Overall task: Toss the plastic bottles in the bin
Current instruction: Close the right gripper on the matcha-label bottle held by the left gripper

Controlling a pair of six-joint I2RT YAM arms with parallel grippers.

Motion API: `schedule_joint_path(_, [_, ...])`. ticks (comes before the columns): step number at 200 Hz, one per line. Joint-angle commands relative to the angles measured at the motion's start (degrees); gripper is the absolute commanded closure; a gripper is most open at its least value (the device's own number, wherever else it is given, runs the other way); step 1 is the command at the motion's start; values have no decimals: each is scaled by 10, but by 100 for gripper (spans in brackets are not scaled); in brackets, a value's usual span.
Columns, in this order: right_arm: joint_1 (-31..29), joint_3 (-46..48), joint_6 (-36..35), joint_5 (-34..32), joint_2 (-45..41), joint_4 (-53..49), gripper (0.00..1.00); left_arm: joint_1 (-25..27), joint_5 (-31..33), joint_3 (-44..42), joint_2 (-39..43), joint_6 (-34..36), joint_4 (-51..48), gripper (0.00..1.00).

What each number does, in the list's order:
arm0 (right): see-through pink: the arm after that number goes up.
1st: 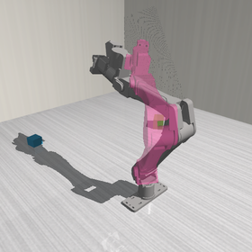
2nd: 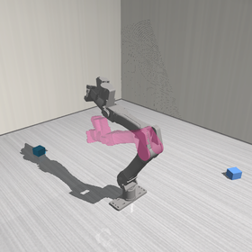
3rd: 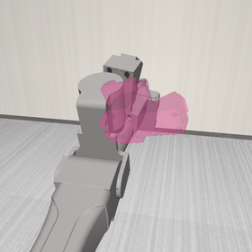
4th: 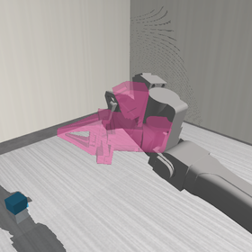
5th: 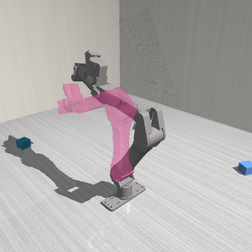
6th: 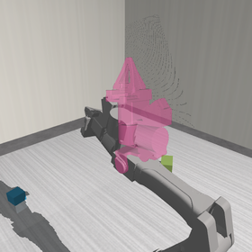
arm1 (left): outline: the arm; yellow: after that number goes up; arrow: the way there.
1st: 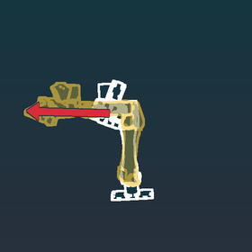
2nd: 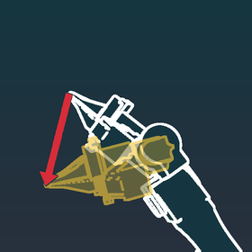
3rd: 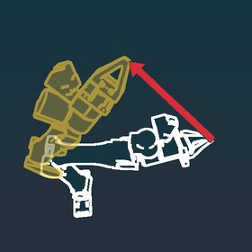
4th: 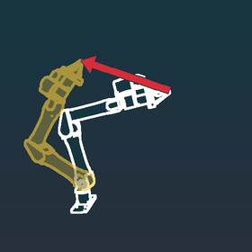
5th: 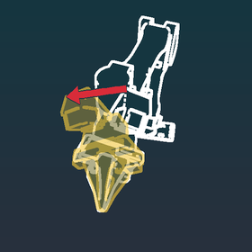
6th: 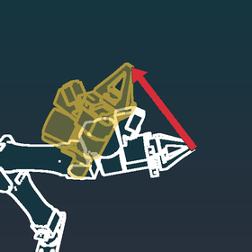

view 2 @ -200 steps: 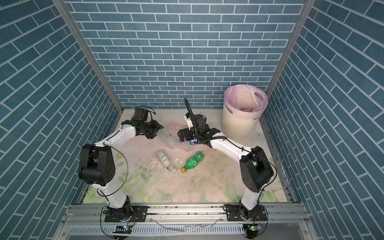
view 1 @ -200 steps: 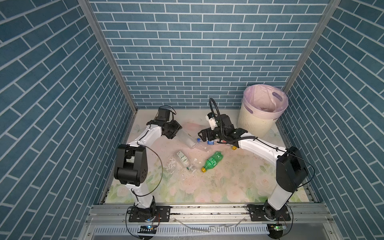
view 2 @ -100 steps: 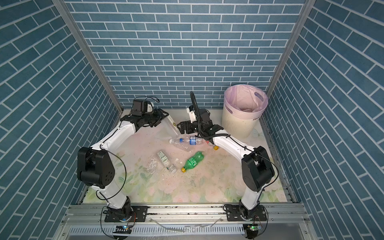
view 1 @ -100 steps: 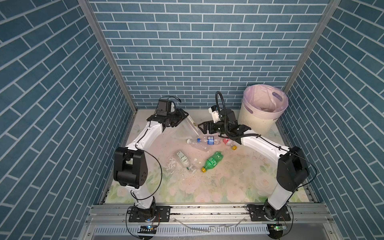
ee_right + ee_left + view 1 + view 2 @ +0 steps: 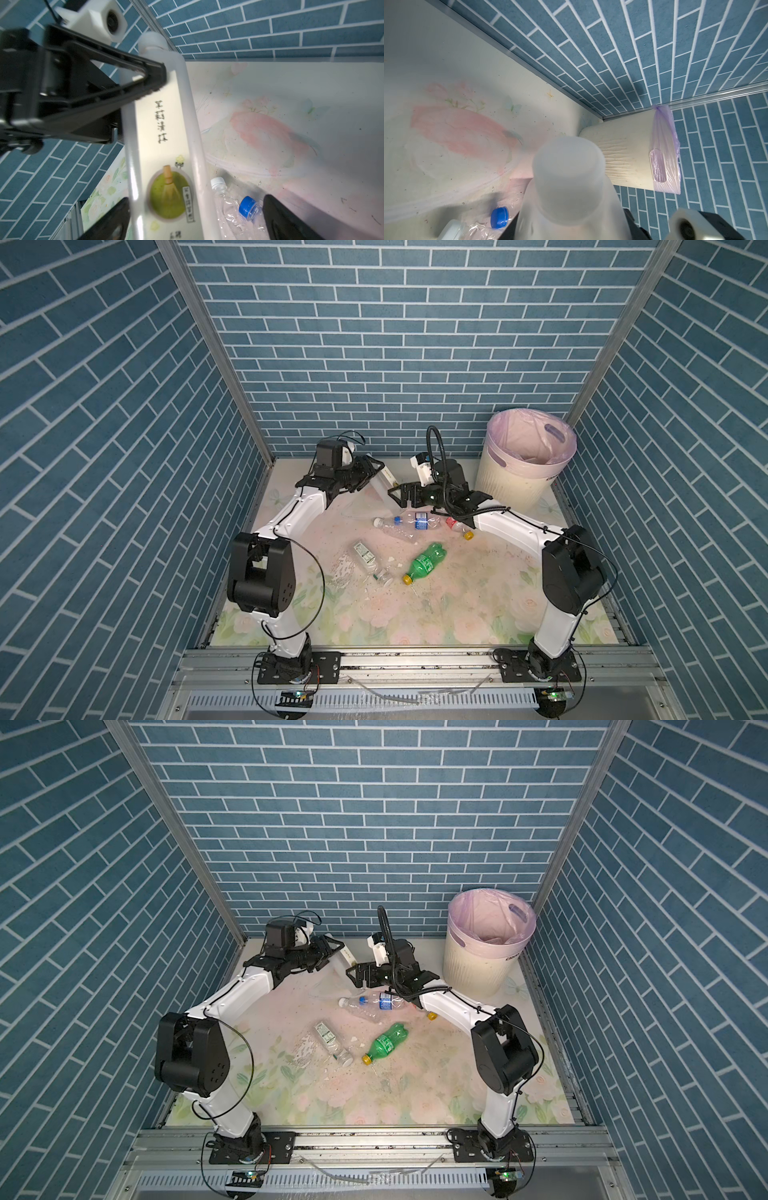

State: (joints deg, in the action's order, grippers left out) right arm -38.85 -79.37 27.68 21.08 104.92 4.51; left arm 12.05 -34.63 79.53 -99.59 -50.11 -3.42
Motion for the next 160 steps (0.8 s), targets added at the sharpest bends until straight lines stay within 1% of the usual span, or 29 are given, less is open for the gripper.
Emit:
schedule_joint_path(1, [-8, -41, 6, 3, 16, 13, 4, 3, -24, -9, 16, -10, 30, 59])
schedule_joint_path(15, [-12, -51, -9, -4, 27, 3, 6, 3, -33, -16, 14, -20, 42, 59])
schedule_joint_path(26, [-17, -61, -21, -11, 37, -7, 10, 3, -37, -22, 15, -31, 54, 59])
schedule_joint_path(36, [-19, -67, -24, -10, 44, -7, 14, 4, -39, -25, 13, -37, 60, 59])
schedule_joint_path(57, [-23, -68, -25, -10, 55, 3, 18, 4, -43, -25, 12, -43, 64, 59])
schedule_joint_path(87, [-25, -75, -27, -11, 67, 4, 31, 4, -49, -31, 12, -54, 77, 59])
schedule_joint_path(110, [-26, -78, -34, -10, 71, 2, 33, 4, -48, -33, 12, -57, 75, 59])
schedule_joint_path(126, [-26, -78, -36, -12, 70, 1, 39, 4, -47, -34, 12, -58, 75, 59])
schedule_joint_path(146, [-26, -72, -36, -8, 65, 10, 41, 5, -48, -35, 10, -60, 76, 58])
schedule_joint_path(160, [-27, -69, -35, -7, 63, 12, 47, 6, -50, -36, 7, -63, 76, 57])
